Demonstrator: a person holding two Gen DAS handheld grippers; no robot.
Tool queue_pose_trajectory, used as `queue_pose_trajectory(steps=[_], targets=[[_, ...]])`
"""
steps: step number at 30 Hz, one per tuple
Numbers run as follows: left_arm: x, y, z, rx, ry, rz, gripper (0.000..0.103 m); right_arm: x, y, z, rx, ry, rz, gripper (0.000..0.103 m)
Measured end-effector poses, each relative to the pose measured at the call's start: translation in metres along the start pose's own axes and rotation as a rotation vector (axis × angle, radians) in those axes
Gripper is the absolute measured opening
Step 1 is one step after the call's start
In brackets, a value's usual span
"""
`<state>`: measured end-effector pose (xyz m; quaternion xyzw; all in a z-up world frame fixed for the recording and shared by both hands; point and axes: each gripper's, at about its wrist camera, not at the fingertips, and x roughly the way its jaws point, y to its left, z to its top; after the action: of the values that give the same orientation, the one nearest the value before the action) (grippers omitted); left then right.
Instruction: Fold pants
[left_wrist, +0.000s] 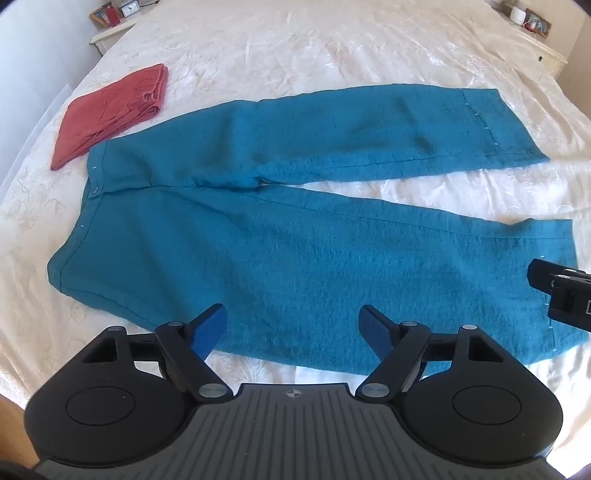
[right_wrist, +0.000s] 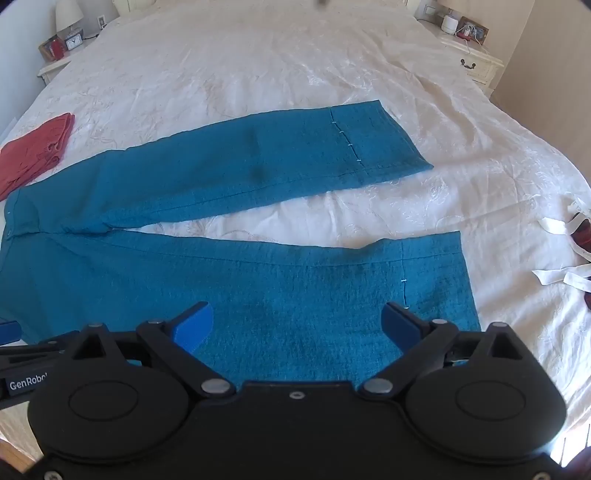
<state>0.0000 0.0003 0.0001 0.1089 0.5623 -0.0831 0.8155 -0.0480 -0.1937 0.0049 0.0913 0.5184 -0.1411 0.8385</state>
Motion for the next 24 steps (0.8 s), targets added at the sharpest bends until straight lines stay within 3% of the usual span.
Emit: queue_pose_trajectory(steps=[8, 24], targets=[[0.009, 0.007, -0.013, 0.012, -0.001, 0.005, 0.078, 0.003, 0.006, 0.003, 0.008, -0.006, -0.012, 0.098], [0.008, 0.009, -0.005, 0.014, 0.031, 0.026, 0.078, 0.004, 0.006, 0.005, 0.004, 0.057, 0.024, 0.099]])
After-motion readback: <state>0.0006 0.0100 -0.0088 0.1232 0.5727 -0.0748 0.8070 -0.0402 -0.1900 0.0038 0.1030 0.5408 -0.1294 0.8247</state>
